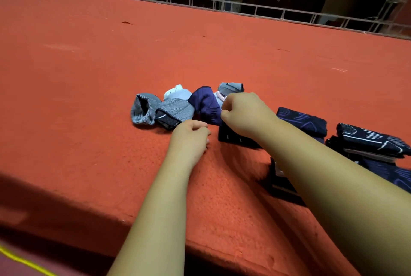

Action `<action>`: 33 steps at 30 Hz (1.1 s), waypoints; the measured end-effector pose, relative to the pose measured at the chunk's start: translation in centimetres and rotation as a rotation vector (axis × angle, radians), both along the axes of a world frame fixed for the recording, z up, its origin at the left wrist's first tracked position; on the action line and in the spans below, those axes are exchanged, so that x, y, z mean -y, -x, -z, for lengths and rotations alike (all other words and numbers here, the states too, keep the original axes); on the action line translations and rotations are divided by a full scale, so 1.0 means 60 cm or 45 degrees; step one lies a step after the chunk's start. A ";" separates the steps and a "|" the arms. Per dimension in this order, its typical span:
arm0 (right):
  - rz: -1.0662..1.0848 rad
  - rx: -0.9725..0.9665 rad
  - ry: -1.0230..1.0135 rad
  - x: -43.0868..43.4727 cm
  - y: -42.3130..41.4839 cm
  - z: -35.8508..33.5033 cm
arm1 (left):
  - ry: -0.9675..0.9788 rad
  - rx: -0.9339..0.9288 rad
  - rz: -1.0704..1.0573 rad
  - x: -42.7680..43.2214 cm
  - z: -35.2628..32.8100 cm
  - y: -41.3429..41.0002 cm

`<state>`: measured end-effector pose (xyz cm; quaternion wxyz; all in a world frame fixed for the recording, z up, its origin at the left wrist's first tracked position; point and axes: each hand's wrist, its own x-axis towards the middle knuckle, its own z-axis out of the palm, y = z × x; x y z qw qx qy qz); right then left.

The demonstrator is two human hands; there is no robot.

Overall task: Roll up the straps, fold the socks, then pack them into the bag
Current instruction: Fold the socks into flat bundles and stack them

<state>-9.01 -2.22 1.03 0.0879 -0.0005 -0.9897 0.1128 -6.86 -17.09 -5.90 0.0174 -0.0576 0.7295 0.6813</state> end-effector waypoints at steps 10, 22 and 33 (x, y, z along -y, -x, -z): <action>-0.054 0.037 -0.250 0.061 0.112 -0.004 | -0.076 0.014 -0.041 0.037 0.002 0.019; -0.186 -0.249 -0.258 0.059 0.043 -0.017 | -0.102 0.015 -0.023 0.067 -0.014 0.004; -0.301 -0.519 0.045 0.034 -0.177 -0.009 | -0.571 0.015 0.247 0.083 -0.056 -0.108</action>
